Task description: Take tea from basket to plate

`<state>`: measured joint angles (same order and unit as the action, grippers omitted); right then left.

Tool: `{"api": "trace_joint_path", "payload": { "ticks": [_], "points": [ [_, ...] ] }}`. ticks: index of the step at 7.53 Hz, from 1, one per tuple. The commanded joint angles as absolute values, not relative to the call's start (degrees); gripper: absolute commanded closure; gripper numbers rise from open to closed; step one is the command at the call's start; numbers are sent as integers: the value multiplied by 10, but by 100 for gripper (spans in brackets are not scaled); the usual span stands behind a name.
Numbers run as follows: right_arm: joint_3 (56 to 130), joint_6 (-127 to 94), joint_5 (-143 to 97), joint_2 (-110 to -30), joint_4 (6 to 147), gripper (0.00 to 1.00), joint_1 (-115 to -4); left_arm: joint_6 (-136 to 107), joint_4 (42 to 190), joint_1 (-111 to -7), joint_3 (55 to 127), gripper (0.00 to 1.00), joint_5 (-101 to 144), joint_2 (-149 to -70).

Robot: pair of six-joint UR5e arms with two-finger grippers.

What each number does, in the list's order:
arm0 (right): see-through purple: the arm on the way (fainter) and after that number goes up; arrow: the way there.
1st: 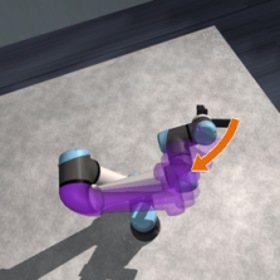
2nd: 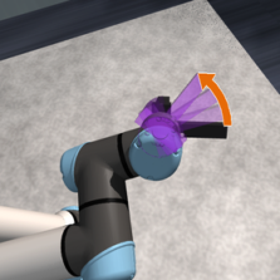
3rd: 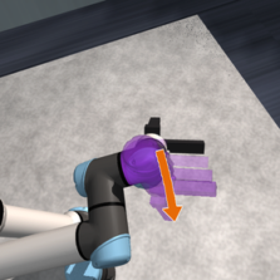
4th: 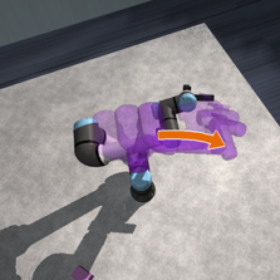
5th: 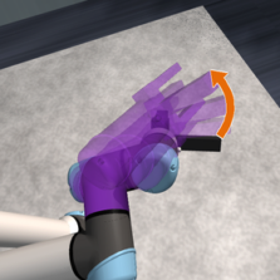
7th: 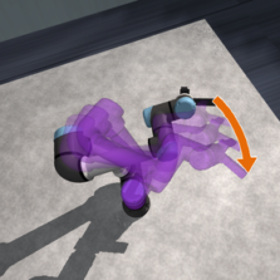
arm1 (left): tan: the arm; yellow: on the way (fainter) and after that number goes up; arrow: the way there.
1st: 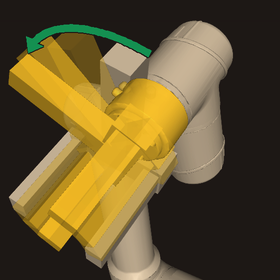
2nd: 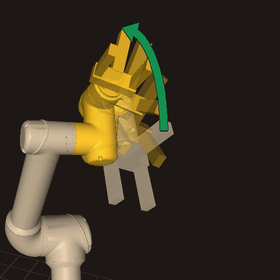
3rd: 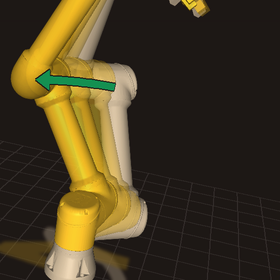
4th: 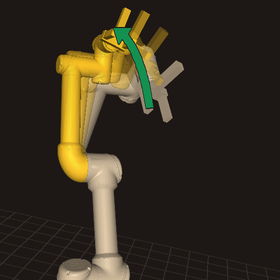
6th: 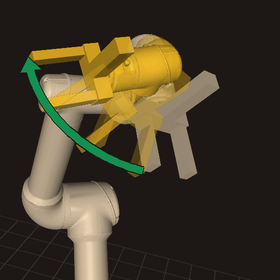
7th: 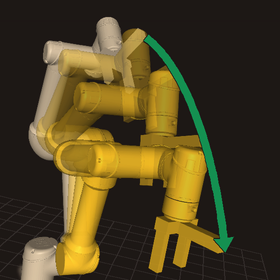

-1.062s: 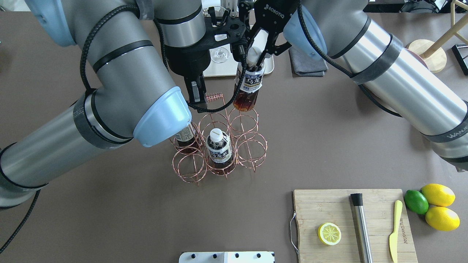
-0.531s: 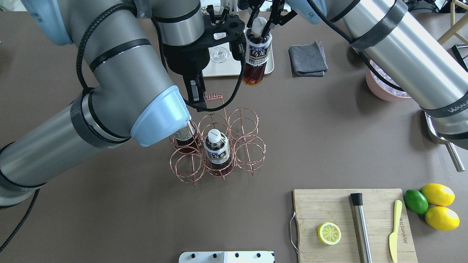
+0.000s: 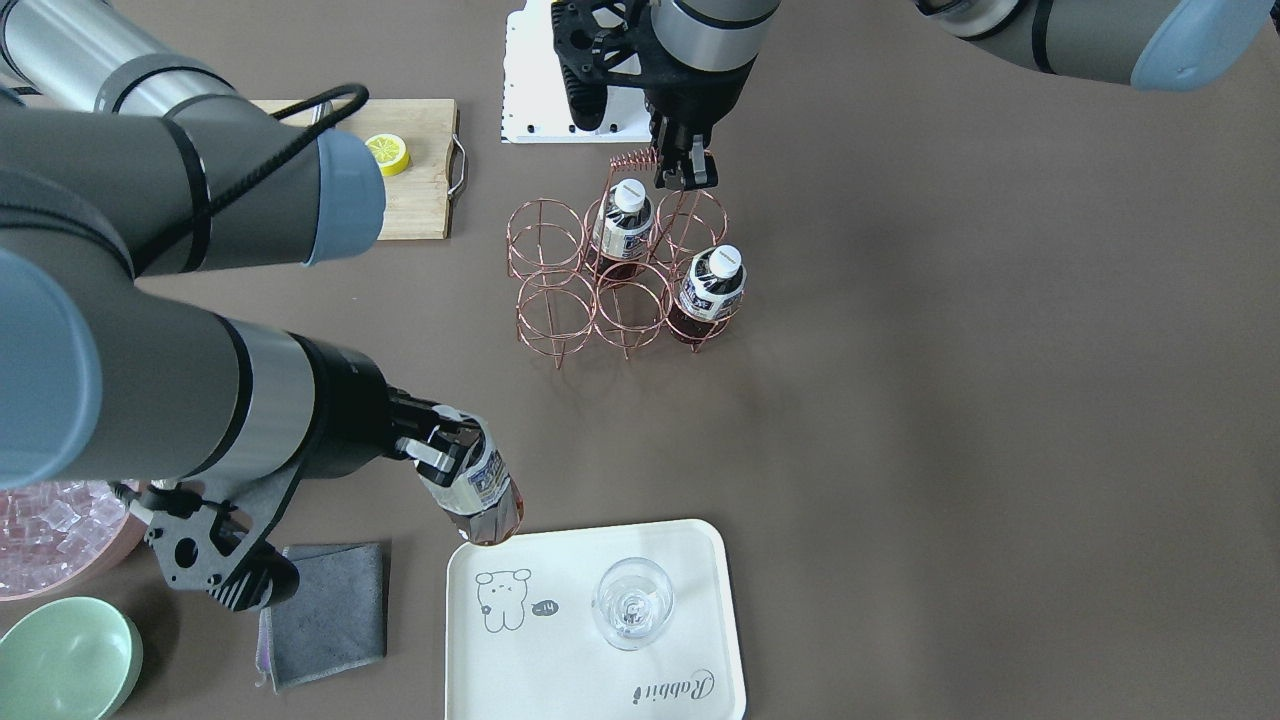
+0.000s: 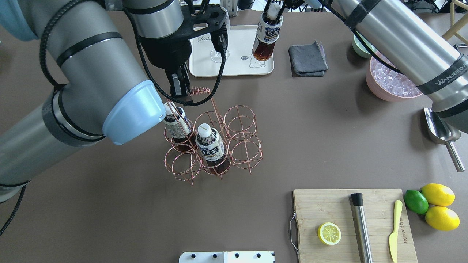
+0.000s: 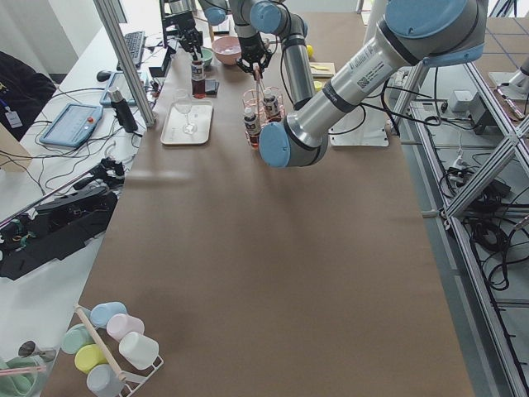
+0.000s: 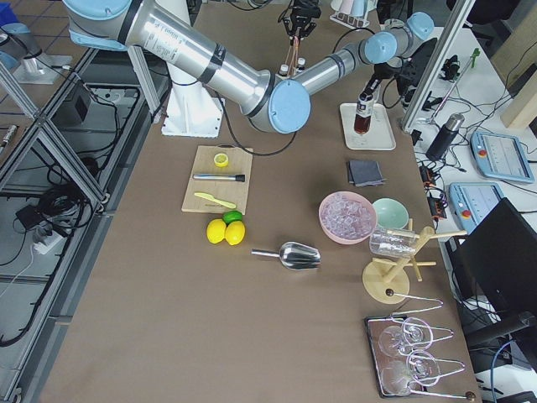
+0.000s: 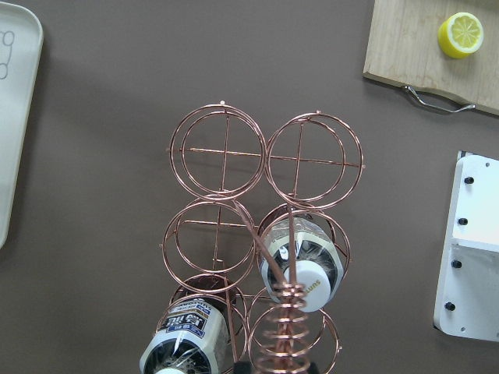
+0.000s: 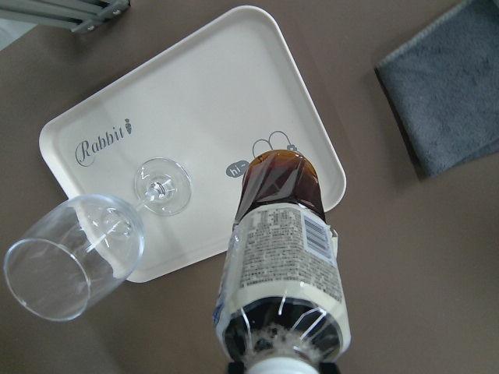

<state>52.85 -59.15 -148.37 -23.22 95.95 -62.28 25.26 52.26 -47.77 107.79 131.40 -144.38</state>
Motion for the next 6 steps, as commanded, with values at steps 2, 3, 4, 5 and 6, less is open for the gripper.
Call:
{"api": "trace_joint_path", "payload": {
  "ticks": [2,3,4,5,6],
  "points": [
    [401,-484,-1392,-172,852,100,-592,292,456,-536,1141,100,1323,-1411],
    [401,-465,-1370,-165,851,100,-582,328,427,-573,1151,100,1350,-1391],
    [401,-463,-1362,-162,852,100,-577,367,405,-612,1164,100,1360,-1369],
    [401,-461,-1362,-163,852,100,-577,416,363,-642,1176,100,1362,-1352],
    [401,-461,-1361,-163,853,100,-575,469,316,-671,1175,100,1362,-1347]
  ]
}}
